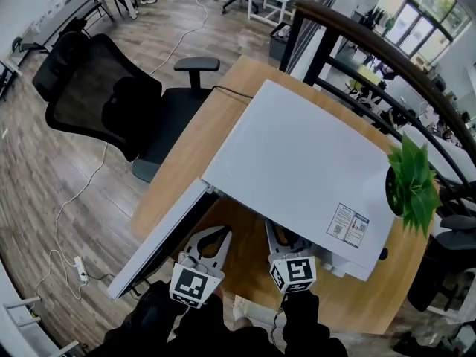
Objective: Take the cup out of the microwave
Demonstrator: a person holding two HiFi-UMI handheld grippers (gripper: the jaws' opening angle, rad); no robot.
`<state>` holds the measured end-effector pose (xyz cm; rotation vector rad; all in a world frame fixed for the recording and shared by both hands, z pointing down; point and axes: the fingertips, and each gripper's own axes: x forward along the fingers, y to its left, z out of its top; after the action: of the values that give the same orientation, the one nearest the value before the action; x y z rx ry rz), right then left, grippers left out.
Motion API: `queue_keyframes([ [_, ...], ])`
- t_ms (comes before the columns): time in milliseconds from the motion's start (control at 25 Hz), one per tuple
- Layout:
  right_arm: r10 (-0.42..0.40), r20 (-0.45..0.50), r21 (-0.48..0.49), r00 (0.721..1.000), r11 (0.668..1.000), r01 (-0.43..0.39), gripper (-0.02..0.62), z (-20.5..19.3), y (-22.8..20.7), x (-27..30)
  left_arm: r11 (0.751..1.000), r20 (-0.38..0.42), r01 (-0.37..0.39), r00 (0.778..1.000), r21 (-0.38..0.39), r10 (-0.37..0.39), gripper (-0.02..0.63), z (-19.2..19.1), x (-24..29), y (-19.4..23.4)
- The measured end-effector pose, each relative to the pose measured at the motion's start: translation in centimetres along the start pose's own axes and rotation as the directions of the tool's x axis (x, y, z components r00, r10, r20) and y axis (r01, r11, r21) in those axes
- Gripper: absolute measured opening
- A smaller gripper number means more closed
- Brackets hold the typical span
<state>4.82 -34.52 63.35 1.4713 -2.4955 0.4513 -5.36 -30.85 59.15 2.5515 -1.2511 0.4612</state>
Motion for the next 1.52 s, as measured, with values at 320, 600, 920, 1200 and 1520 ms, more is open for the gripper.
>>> queue_keyframes([
  [320,0.017,-0.001,-0.005,1.0,1.0,-0.017,0.135,0.1,0.3,1.4,1.0,0.001,-0.003,1.0,-0.01,0.003,0.028,-0.1,0.0,0.5],
  [600,0.021,-0.01,-0.009,1.0,1.0,-0.022,0.132,0.2,0.6,2.5,1.0,-0.005,-0.003,1.0,-0.017,0.003,0.028,-0.4,-0.2,0.9],
  [920,0.003,-0.007,-0.019,1.0,1.0,-0.003,0.082,0.1,0.4,3.5,1.0,-0.003,0.003,1.0,-0.016,-0.003,0.028,-0.5,-0.4,1.1],
  [1200,-0.02,0.001,-0.096,1.0,0.995,0.02,0.021,0.4,1.0,4.1,1.0,-0.001,0.002,1.0,-0.017,-0.002,0.028,-0.6,-0.9,1.6],
  [1520,0.003,0.025,-0.065,1.0,0.998,-0.001,0.018,1.1,1.8,3.4,1.0,0.009,0.004,1.0,-0.012,-0.004,0.028,-0.1,-1.3,1.7],
])
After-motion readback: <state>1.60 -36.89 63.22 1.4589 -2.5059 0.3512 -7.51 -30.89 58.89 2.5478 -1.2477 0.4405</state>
